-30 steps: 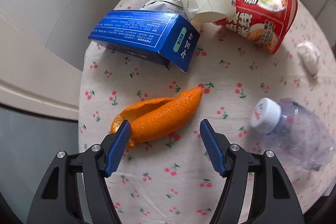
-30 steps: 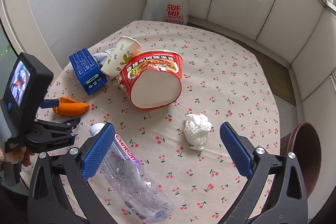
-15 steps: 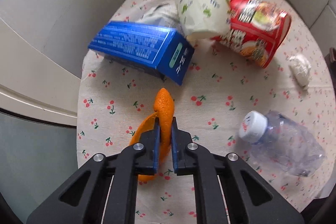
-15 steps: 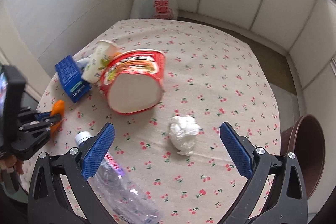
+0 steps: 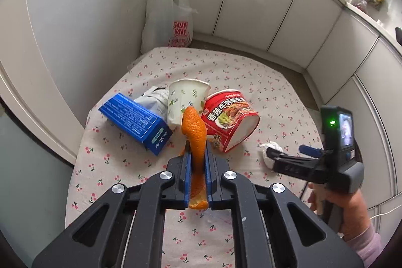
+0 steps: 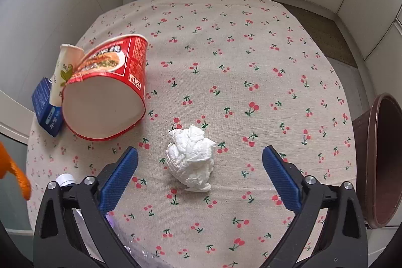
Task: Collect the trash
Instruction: 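Grasp the white crumpled tissue with the right tool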
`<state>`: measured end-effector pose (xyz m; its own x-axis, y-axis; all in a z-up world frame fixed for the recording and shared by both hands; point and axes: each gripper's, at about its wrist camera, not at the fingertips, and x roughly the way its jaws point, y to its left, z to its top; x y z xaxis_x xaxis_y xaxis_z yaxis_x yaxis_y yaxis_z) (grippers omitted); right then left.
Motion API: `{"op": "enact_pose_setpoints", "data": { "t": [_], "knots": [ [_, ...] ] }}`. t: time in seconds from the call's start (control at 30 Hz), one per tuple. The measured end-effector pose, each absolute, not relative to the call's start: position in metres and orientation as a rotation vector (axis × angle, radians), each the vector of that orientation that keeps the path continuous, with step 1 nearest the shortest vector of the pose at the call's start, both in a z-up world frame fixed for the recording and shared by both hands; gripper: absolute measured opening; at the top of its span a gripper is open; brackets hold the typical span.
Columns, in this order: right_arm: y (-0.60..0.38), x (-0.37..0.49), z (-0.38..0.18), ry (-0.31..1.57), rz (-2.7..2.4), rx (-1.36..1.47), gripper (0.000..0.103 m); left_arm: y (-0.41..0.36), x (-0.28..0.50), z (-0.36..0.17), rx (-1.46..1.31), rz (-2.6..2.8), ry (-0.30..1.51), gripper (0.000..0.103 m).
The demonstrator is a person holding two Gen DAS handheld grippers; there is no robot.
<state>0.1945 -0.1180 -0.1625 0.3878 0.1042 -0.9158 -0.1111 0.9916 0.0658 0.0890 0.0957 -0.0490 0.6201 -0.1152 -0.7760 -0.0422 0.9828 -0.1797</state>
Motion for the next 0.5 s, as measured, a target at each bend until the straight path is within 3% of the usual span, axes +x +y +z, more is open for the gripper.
{"op": "enact_pose_setpoints", "data": {
  "t": [0.2,0.33,0.4,0.5],
  "knots": [
    [-0.111,0.201,-0.183,1.209,0.119,-0.030,0.057,0.096,0.092,-0.051,-0.197,-0.049,0.902,0.009],
    [-0.103,0.199,-0.188,1.217,0.122,-0.071,0.045,0.095,0.091,-0.054,-0.197,-0.051,0.909,0.009],
    [-0.099,0.199,-0.189,1.213,0.130,-0.086,0.032,0.094,0.092,-0.055,-0.197,-0.052,0.910,0.009],
    [-0.100,0.197,-0.187,1.202,0.127,-0.088,0.028,0.093,0.092,-0.057,-0.200,-0.049,0.908,0.009]
  ]
}}
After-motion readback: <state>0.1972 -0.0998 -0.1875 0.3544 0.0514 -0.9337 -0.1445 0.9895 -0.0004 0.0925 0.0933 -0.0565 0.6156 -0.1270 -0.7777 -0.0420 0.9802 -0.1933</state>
